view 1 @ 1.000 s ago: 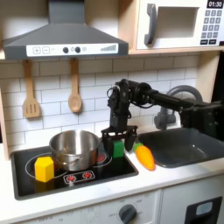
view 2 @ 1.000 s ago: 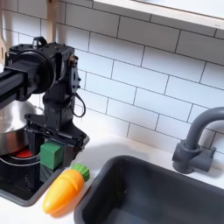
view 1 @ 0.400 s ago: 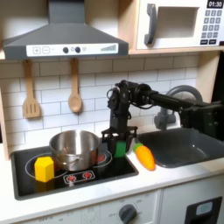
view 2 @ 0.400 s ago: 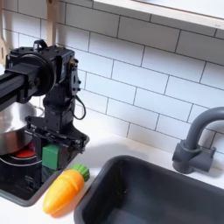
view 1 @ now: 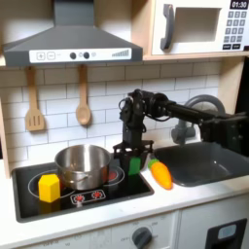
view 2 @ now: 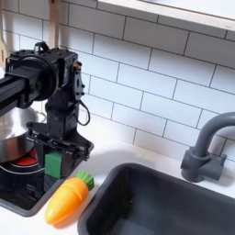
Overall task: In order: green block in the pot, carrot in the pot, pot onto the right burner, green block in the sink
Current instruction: 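Put the green block in the pot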
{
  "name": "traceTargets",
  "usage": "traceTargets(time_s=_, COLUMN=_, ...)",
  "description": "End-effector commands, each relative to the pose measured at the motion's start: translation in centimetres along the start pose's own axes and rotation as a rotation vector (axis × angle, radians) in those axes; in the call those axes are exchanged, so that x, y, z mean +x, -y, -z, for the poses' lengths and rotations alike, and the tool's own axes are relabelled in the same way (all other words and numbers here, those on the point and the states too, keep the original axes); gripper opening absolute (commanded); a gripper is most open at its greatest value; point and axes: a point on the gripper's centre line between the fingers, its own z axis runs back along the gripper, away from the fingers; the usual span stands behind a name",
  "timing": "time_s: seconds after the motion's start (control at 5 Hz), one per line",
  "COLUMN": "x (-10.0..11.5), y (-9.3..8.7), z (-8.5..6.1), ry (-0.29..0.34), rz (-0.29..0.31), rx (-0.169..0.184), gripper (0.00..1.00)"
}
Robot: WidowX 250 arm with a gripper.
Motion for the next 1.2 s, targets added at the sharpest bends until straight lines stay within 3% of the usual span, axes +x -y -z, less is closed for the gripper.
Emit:
traceTargets(time_s=0.0, x=-0.1, y=0.3, z=-1.5, ry=0.018, rz=-0.011, rx=-0.007, gripper=0.00)
traceTargets(time_s=0.2, x=0.0, y=0.3, z=-4.2, ry=0.071, rz=-0.027, rx=-0.017, gripper=0.00)
traceTargets(time_s=0.6, x=0.1, y=-0.9, z=-7.8, ry=0.170, rz=-0.075, rx=0.013, gripper=0.00)
traceTargets(time_s=1.0, x=1.2, y=-3.2, z=-8.6, ry=0.204, rz=-0.154, rx=0.055, gripper=0.00)
